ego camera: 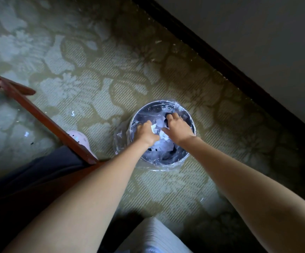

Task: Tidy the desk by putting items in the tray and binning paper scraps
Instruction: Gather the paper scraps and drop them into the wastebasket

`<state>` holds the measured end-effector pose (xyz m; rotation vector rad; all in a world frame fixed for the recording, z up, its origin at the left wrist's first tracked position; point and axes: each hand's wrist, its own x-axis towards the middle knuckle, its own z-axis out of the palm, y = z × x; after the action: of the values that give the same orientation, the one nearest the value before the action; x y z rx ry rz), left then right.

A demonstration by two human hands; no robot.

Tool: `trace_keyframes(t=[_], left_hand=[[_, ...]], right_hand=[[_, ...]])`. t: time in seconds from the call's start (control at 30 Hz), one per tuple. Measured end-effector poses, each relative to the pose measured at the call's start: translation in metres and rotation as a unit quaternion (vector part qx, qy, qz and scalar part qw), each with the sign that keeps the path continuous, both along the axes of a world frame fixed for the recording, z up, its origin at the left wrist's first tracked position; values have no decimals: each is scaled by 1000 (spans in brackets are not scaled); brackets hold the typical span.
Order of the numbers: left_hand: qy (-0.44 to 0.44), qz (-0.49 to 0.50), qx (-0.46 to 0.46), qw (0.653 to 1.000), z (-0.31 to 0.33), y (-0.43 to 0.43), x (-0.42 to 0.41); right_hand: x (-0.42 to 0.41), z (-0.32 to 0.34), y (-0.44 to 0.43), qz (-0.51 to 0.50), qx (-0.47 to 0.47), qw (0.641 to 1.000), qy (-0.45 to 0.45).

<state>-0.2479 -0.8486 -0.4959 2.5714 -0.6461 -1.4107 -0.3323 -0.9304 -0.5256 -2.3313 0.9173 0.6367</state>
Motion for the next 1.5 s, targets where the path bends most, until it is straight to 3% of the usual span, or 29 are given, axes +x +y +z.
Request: trace_keyframes(t=[0.17, 0.33, 0.53, 0.7, 0.93, 1.17, 1.33, 1.5], left_hand=[[8, -47, 14, 999, 16, 11, 4], [-55, -69, 3, 996, 61, 27, 12], [-223, -111, -49, 967, 155, 47, 34], [-368, -91, -135, 915, 264, 75, 54], [-489, 12, -191, 851, 388, 179, 78], [-539, 165, -155, 811, 424, 326, 95], [-516, 303, -123, 792, 424, 430, 117], [-523, 361, -82, 768, 412, 500, 142]], right_hand=[[1, 14, 9, 19, -61, 998, 4], [7, 50, 19, 46, -104, 993, 26], [27, 135, 38, 125, -229, 965, -41], [50, 239, 67, 139, -308, 929, -152], [90, 373, 154, 139, -363, 846, -366], [137, 423, 293, 250, -376, 740, -499], [171, 430, 385, 362, -291, 745, -479], [218, 425, 458, 417, -215, 772, -430]])
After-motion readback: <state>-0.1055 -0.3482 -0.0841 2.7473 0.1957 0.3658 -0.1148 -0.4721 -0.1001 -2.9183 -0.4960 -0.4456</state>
